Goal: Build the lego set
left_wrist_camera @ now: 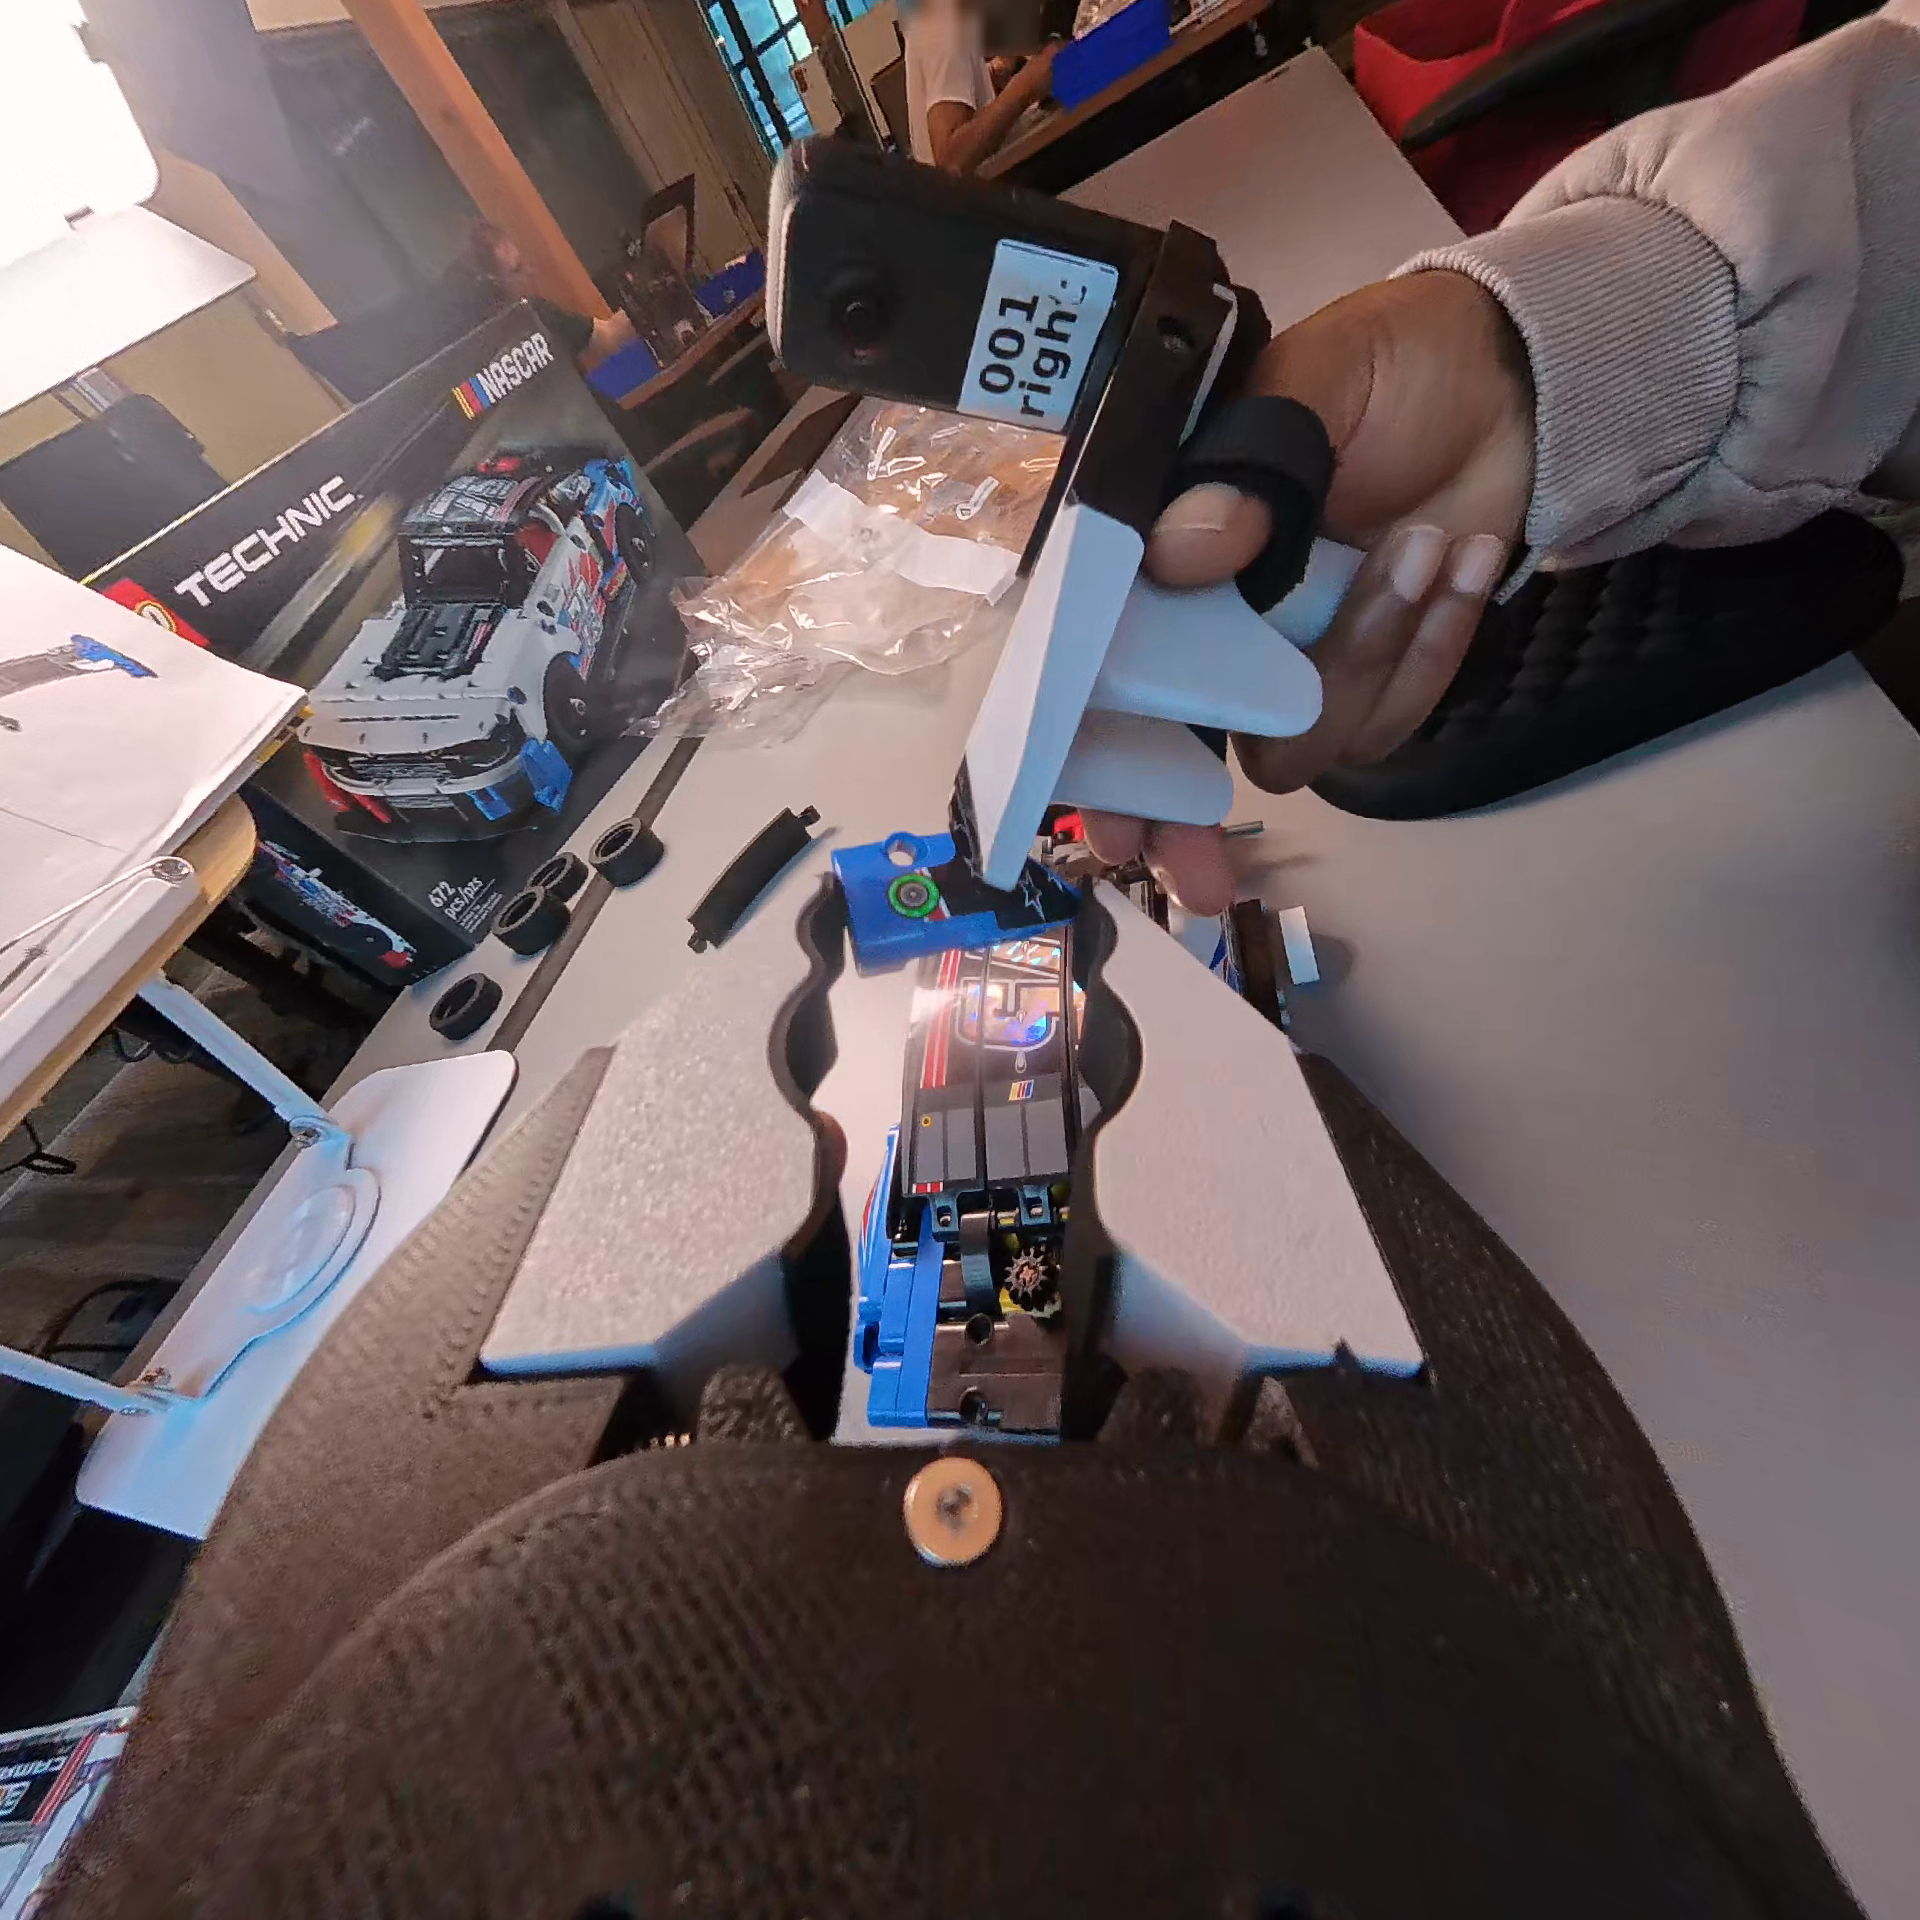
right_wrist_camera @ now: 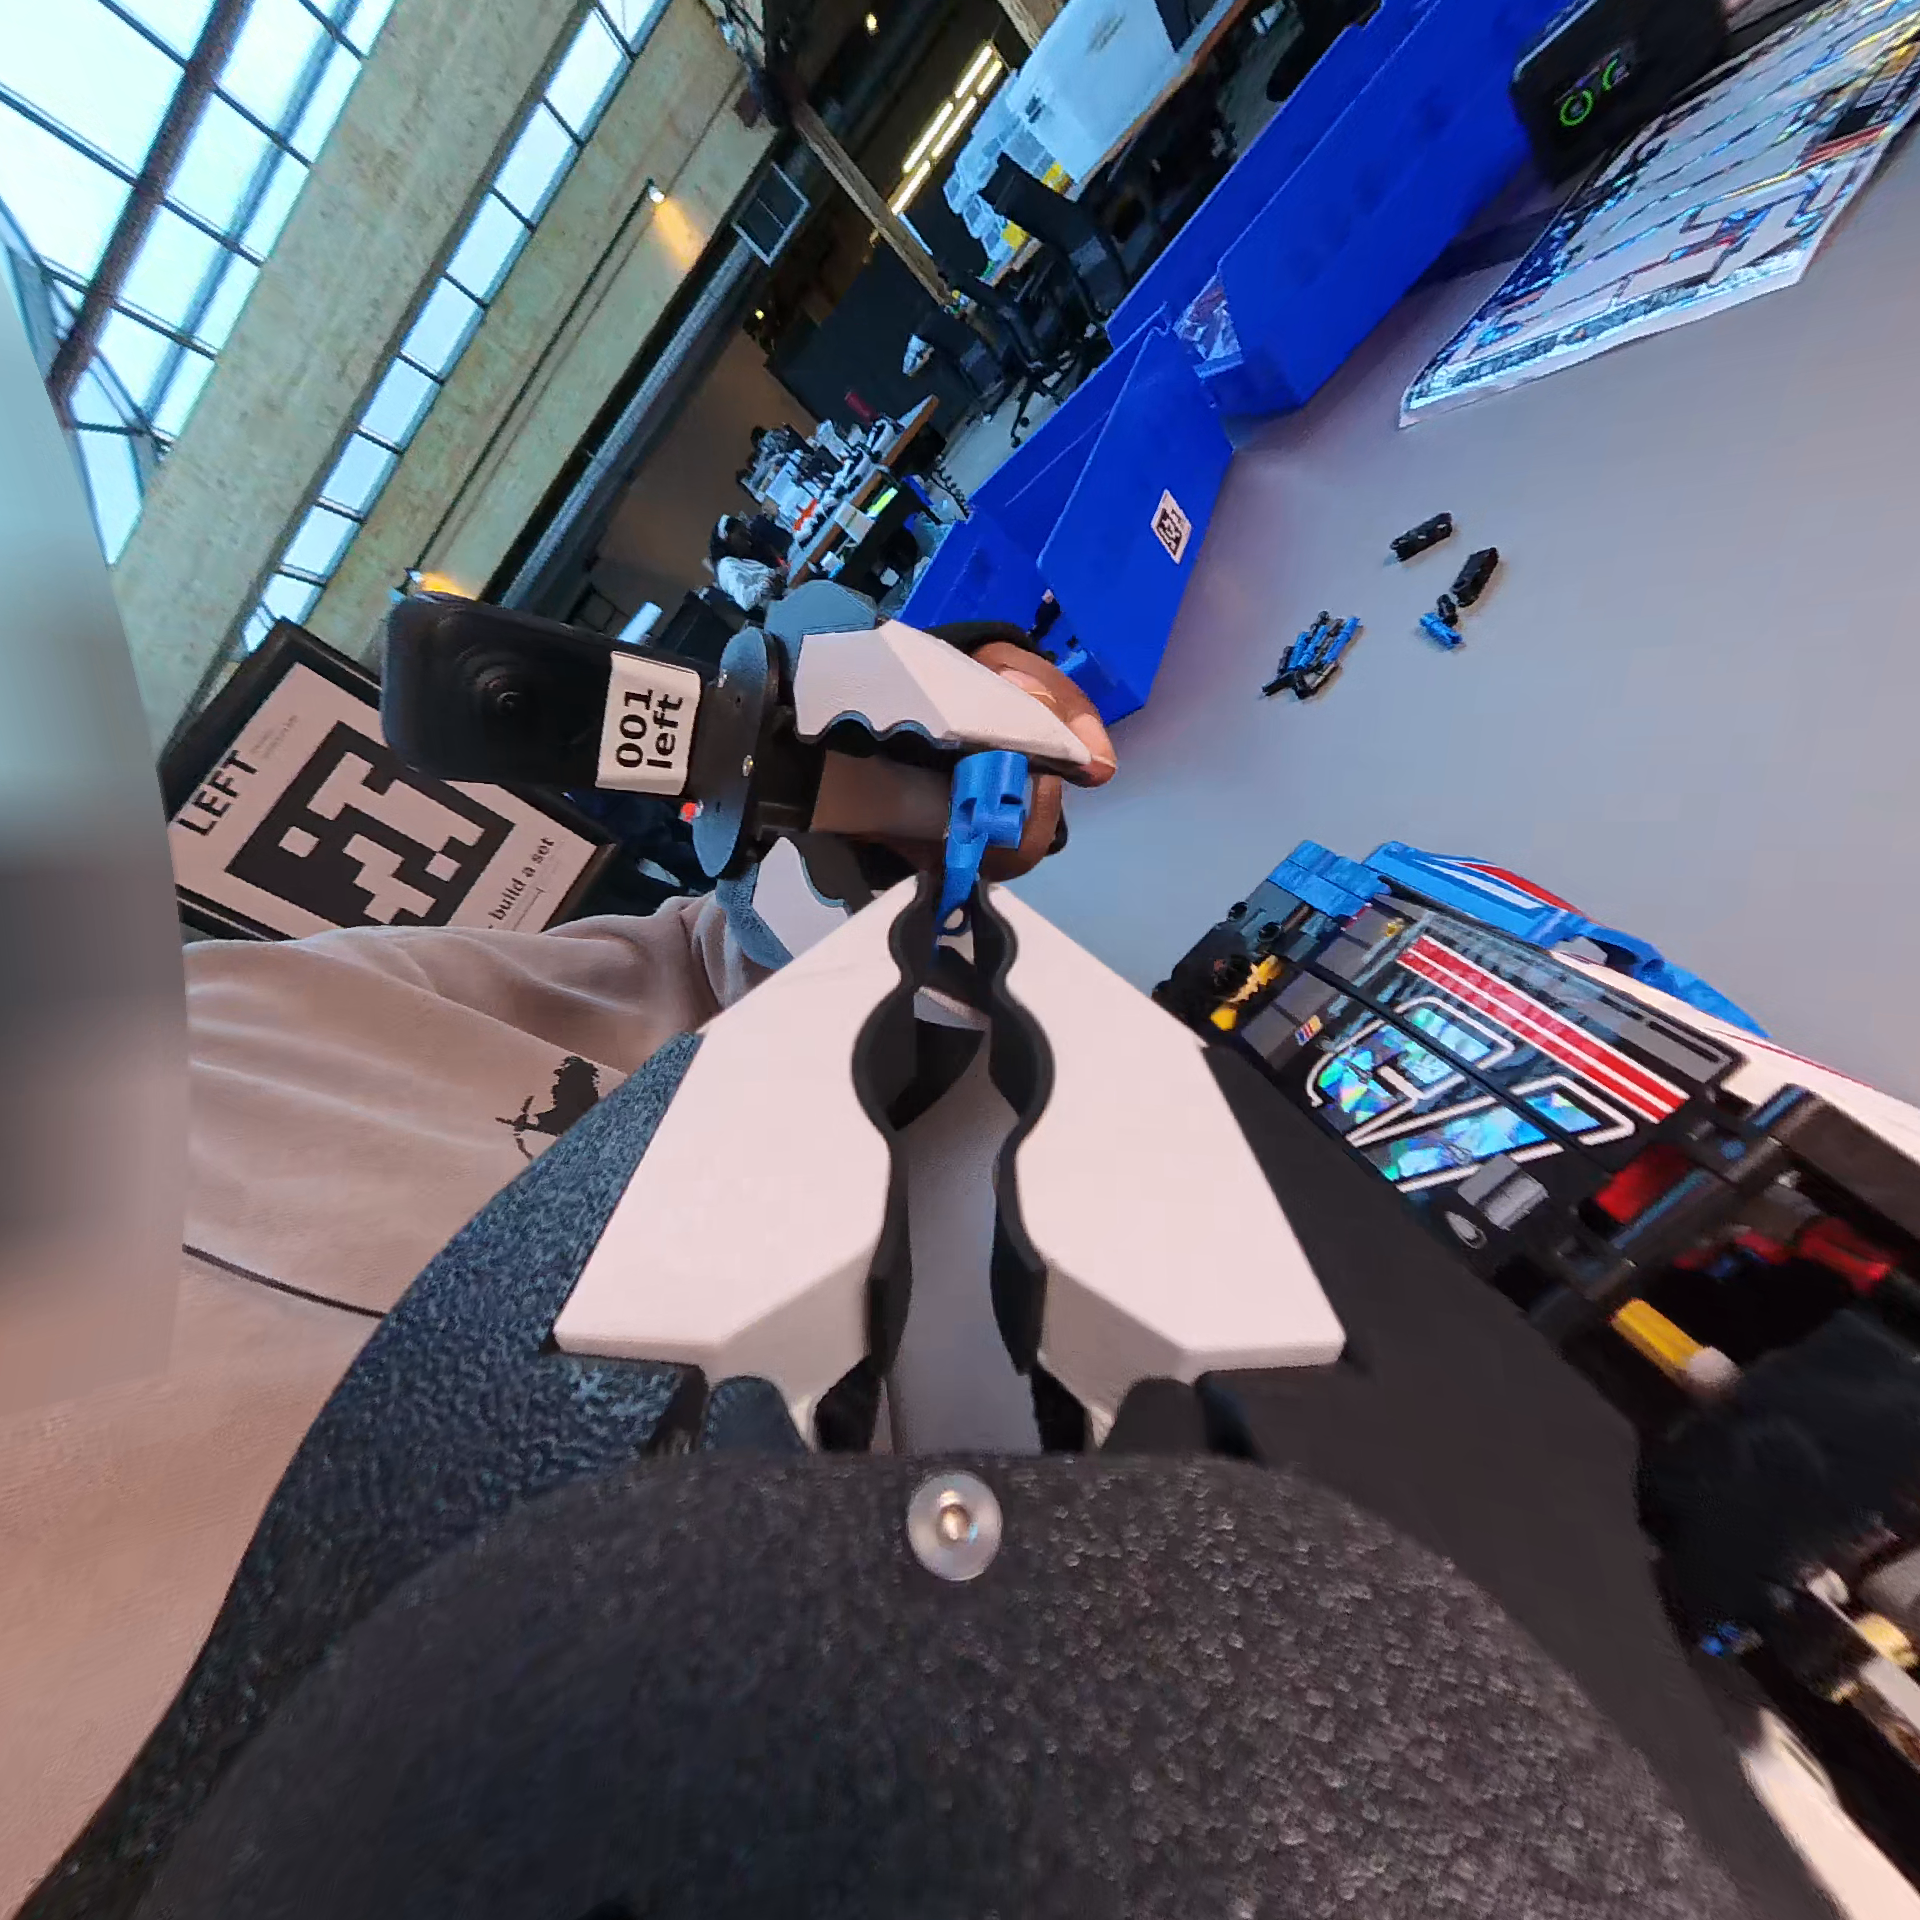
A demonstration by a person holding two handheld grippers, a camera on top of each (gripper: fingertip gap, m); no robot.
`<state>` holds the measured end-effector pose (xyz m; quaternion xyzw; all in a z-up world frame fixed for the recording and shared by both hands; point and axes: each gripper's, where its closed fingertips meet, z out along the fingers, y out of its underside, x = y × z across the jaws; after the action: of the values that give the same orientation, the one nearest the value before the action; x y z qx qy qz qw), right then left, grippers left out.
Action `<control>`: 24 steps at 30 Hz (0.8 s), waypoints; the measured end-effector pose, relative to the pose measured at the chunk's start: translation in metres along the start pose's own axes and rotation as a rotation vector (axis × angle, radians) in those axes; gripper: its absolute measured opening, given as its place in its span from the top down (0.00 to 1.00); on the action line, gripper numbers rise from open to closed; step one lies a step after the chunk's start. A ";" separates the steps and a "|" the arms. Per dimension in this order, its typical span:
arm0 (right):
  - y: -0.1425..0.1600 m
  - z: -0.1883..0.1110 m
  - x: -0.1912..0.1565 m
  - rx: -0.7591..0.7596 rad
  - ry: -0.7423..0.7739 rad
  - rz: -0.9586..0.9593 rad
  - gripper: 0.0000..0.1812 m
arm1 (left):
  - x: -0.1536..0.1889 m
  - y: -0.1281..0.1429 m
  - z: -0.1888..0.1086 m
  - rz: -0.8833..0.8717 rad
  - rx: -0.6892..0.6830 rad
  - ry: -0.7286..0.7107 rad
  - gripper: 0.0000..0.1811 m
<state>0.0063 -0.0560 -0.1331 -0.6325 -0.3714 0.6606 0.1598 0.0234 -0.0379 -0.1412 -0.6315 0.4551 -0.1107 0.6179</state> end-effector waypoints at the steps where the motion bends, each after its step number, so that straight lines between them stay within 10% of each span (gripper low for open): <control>1: -0.001 0.000 -0.002 0.009 -0.022 0.010 0.98 | -0.001 -0.002 -0.001 -0.004 0.013 -0.002 0.77; 15: -0.012 -0.005 -0.028 0.102 -0.266 0.150 1.00 | 0.004 -0.026 -0.011 0.010 0.147 0.020 0.76; 24: -0.016 -0.014 -0.035 0.182 -0.380 0.122 1.00 | -0.005 -0.046 -0.026 -0.729 0.379 0.381 0.79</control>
<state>0.0210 -0.0649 -0.0953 -0.5007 -0.2947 0.8073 0.1033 0.0218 -0.0601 -0.0929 -0.5948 0.2800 -0.5166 0.5485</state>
